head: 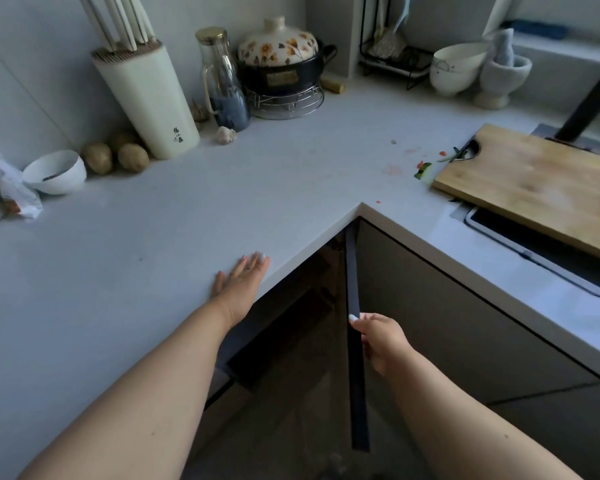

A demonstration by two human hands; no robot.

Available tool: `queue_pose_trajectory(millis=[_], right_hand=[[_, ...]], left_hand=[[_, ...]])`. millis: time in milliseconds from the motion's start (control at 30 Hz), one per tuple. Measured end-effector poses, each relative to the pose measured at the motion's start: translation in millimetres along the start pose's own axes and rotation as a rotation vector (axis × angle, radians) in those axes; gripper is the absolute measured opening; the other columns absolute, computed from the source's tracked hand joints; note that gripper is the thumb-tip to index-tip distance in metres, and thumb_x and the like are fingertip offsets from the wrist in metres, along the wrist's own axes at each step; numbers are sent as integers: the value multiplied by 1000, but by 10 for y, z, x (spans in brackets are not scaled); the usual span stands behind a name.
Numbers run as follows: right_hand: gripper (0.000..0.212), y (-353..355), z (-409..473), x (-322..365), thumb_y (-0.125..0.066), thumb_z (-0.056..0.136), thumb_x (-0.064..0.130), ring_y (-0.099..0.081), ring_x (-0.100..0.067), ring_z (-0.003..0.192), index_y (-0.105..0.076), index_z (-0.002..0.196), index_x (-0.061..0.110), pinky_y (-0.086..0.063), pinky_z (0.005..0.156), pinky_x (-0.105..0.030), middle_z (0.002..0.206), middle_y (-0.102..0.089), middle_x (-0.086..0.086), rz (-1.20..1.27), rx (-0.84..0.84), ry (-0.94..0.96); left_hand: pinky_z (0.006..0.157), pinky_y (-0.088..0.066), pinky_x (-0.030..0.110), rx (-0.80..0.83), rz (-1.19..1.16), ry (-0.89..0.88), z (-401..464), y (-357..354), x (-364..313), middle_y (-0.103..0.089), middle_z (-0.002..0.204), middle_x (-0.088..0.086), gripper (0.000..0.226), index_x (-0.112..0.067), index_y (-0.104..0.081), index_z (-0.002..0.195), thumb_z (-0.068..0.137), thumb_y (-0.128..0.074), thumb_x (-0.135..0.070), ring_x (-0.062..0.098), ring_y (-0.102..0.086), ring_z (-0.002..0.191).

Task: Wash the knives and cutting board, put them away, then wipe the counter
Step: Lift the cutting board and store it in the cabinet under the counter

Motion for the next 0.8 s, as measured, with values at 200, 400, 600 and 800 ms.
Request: queue_pose_trajectory(millis=[200, 400, 600, 800], right_hand=[[16, 708, -77, 293, -72, 83, 16, -68, -26, 81, -69, 97, 8, -57, 79, -39, 88, -71, -12, -171, -277, 113], [15, 871, -378, 584, -67, 87, 32, -61, -13, 77, -66, 95, 19, -51, 67, -30, 85, -65, 3, -746, -409, 333], [29, 1221, -554, 1468, -61, 91, 27, -60, -13, 84, -57, 116, 14, -53, 77, -31, 102, -63, -2, -190, -589, 544], [53, 1814, -100, 2106, -54, 96, 18, -43, -29, 131, -34, 143, 6, -39, 109, -36, 144, -37, -19, 890, -410, 164]], left_hand=[[117, 13, 40, -48, -15, 66, 22, -67, -72, -7, 158, -21, 54, -36, -18, 151, 99, -11, -52, -4, 3, 144], [119, 1, 44, -201, -67, 118, -45, -62, -293, -16, 159, -7, 56, -25, -25, 150, 101, -19, -50, 13, -8, 147], [85, -40, 35, -396, -248, -88, -76, -273, -1168, -61, 94, 6, 40, -8, -59, 87, 102, -31, -32, 25, -55, 98], [92, -32, 23, -160, -370, -183, 11, -660, -1979, -54, 108, -17, 38, -26, -61, 117, 102, -30, -41, 2, -44, 107]])
Point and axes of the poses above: each hand's wrist, its own z-axis towards the middle knuckle, its own y-axis out of the back of the hand, x = y × z, the point moved 3 cm from there along z, towards the middle knuckle
